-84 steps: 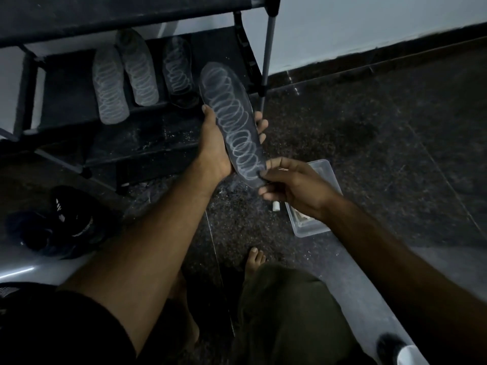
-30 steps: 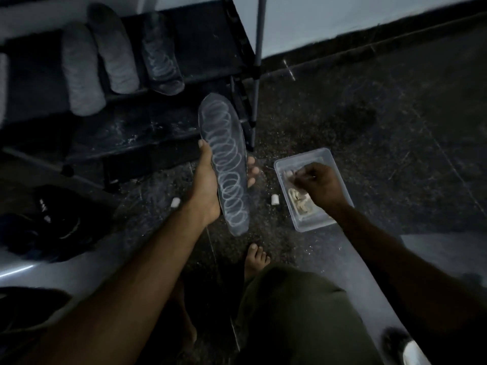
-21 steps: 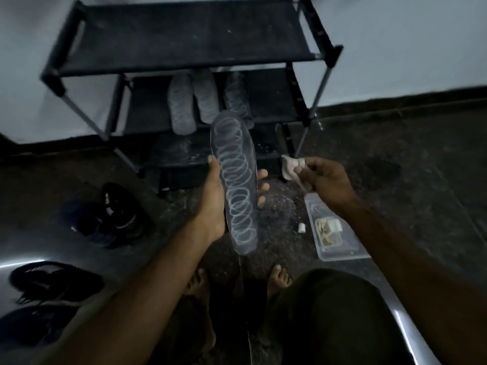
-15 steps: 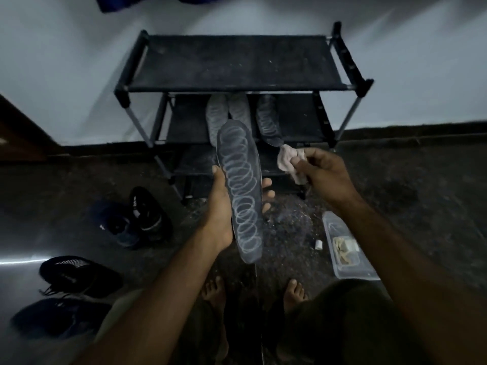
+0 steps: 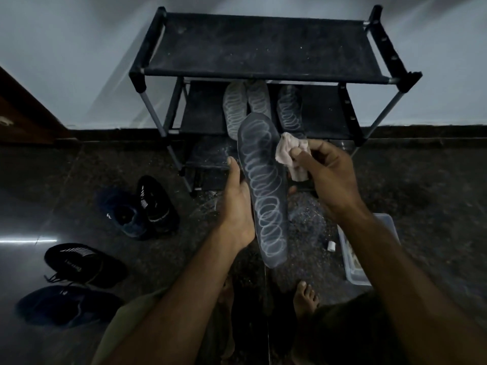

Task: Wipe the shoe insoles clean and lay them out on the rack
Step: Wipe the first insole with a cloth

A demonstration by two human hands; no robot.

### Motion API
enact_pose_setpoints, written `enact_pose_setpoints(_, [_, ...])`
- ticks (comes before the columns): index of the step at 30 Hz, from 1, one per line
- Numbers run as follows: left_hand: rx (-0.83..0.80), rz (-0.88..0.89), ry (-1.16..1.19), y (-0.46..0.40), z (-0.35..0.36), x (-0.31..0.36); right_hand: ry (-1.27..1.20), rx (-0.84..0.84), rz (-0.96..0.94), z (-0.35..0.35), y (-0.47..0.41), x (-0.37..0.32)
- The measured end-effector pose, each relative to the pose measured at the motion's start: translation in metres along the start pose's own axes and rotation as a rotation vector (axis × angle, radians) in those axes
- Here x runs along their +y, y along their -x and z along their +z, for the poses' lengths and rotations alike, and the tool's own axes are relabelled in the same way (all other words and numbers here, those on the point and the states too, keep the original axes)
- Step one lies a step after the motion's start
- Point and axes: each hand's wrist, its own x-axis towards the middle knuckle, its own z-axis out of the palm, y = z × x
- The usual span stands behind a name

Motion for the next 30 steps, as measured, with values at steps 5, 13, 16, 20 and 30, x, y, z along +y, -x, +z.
enact_pose_setpoints(5, [-0.016, -0.016, -0.052, -0.003, 0.0, -0.007, 0.084, -0.005, -0.02, -0.003, -0.005, -0.002])
enact_pose_setpoints(13, [-0.093, 0.015, -0.102, -0.005, 0.004, -0.009, 0.123, 0.018, -0.028, -0.002, -0.009, 0.001])
enact_pose_setpoints(16, [-0.09, 0.021, -0.063, -0.005, 0.004, -0.001, 0.136, 0.006, -0.04, -0.002, -0.007, -0.001])
enact_pose_setpoints(20, [-0.109, 0.066, -0.001, -0.004, 0.003, 0.009, 0.128, -0.028, -0.031, 0.004, -0.002, -0.003])
enact_pose_setpoints(30, [-0.174, 0.029, 0.098, -0.004, 0.004, 0.008, 0.655, 0.081, -0.326, 0.021, 0.008, -0.002])
